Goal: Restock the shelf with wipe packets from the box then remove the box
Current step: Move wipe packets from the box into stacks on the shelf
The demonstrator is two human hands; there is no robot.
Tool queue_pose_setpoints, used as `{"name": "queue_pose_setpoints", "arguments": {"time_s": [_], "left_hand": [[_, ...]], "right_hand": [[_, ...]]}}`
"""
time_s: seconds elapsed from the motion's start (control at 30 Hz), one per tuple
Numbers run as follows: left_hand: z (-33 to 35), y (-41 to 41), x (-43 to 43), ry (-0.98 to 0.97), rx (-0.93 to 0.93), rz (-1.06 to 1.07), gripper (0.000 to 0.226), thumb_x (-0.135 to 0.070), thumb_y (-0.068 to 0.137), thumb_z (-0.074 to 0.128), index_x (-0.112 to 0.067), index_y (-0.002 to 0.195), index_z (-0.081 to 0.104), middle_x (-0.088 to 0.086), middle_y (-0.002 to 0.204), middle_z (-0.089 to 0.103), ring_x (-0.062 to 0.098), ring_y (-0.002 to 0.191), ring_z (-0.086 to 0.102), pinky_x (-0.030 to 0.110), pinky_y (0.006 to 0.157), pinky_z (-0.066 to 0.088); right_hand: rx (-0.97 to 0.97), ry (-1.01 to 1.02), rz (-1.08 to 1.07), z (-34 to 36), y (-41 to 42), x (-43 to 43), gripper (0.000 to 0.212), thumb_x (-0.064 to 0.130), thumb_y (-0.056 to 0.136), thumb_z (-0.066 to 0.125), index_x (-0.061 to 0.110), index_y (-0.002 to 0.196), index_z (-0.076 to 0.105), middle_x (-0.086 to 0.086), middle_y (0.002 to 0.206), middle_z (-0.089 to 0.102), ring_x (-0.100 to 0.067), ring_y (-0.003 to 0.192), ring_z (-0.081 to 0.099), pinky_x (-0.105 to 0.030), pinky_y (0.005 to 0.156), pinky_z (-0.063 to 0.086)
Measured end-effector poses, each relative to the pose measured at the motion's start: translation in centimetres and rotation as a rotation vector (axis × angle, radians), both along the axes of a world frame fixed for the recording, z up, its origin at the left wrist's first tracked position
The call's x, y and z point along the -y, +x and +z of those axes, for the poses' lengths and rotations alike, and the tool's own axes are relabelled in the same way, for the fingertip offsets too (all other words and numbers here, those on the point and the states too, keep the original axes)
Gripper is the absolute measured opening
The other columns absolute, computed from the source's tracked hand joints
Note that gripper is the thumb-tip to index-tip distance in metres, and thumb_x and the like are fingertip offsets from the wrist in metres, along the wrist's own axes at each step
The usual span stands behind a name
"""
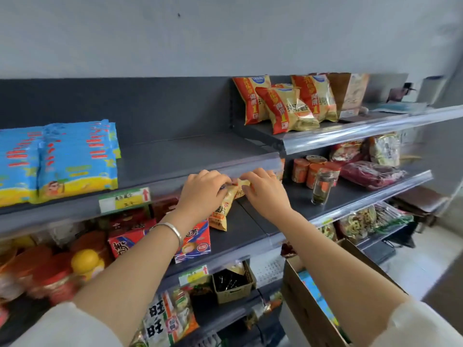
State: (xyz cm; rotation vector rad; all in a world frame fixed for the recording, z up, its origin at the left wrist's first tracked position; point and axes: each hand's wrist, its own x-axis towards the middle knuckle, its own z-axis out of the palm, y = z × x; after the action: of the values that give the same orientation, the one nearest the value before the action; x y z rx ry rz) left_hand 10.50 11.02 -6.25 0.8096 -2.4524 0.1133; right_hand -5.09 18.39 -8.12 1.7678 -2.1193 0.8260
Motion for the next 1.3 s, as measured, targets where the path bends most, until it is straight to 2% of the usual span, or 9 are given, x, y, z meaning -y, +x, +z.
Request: {"name": "queue_pose_setpoints", "arguments": {"time_s": [0.17, 0.33, 0.53, 0.7, 0.97, 1.3], "left_hand": [[-4.5, -7.6, -4.9, 0.104, 0.148, -0.072, 0.027, -0.031, 0.094, 0.049, -0.027, 0.119, 0.056, -0.003, 0.119, 0.059, 0.021, 0.114, 0.051, 0.034, 0.088, 0.038], [-8.9, -13.0, -8.4, 0.208, 0.291, -0.173, 0.026, -0.03, 0.097, 0.044, -0.027, 0.123, 0.051, -0.003, 0.115, 0.057, 0.021, 0.11, 0.05, 0.035, 0.084, 0.04], [-13.4, -18.6, -10.0, 0.288, 0.432, -0.282, 0.031, -0.03, 0.097, 0.044, -0.027, 0.127, 0.049, -0.003, 0.127, 0.054, 0.022, 0.119, 0.047, 0.036, 0.094, 0.039], [-17.0, -24.1, -9.3, 0.316, 0.494, -0.375, 0.03, -0.032, 0.095, 0.047, -0.028, 0.124, 0.05, -0.004, 0.127, 0.055, 0.022, 0.118, 0.049, 0.036, 0.093, 0.04], [-22.7, -31.7, -6.5, 0.434, 0.625, -0.467, 0.031, -0.032, 0.096, 0.044, -0.03, 0.126, 0.049, -0.003, 0.127, 0.052, 0.021, 0.119, 0.047, 0.038, 0.097, 0.036], [-27.0, -35.1, -5.2, 0.492, 0.67, -0.375, 0.035, -0.029, 0.094, 0.046, -0.028, 0.13, 0.047, -0.001, 0.13, 0.049, 0.021, 0.122, 0.045, 0.038, 0.099, 0.039]], "right_hand": [[0.03, 0.138, -0.094, -5.0, -7.1, -6.9, 0.031, 0.027, 0.093, 0.054, 0.019, 0.122, 0.059, -0.006, 0.118, 0.057, -0.034, 0.111, 0.049, -0.043, 0.084, 0.047], [0.09, 0.247, -0.216, -9.9, -12.3, -13.1, 0.03, 0.025, 0.093, 0.053, 0.02, 0.122, 0.059, -0.007, 0.116, 0.058, -0.032, 0.111, 0.05, -0.04, 0.084, 0.046], [0.179, 0.422, -0.375, -14.5, -16.9, -17.5, 0.031, 0.027, 0.095, 0.047, 0.024, 0.125, 0.054, -0.004, 0.116, 0.054, -0.031, 0.112, 0.049, -0.042, 0.084, 0.048], [0.247, 0.554, -0.474, -17.9, -20.5, -18.3, 0.033, 0.029, 0.095, 0.047, 0.027, 0.128, 0.052, -0.003, 0.116, 0.054, -0.03, 0.111, 0.049, -0.042, 0.086, 0.048], [0.417, 0.728, -0.579, -22.5, -25.2, -17.5, 0.039, 0.03, 0.096, 0.046, 0.028, 0.134, 0.047, -0.002, 0.126, 0.051, -0.028, 0.12, 0.045, -0.038, 0.09, 0.047], [0.555, 0.746, -0.607, -26.8, -29.3, -17.1, 0.039, 0.027, 0.096, 0.047, 0.025, 0.135, 0.047, -0.003, 0.124, 0.05, -0.028, 0.117, 0.047, -0.037, 0.085, 0.047]]}}
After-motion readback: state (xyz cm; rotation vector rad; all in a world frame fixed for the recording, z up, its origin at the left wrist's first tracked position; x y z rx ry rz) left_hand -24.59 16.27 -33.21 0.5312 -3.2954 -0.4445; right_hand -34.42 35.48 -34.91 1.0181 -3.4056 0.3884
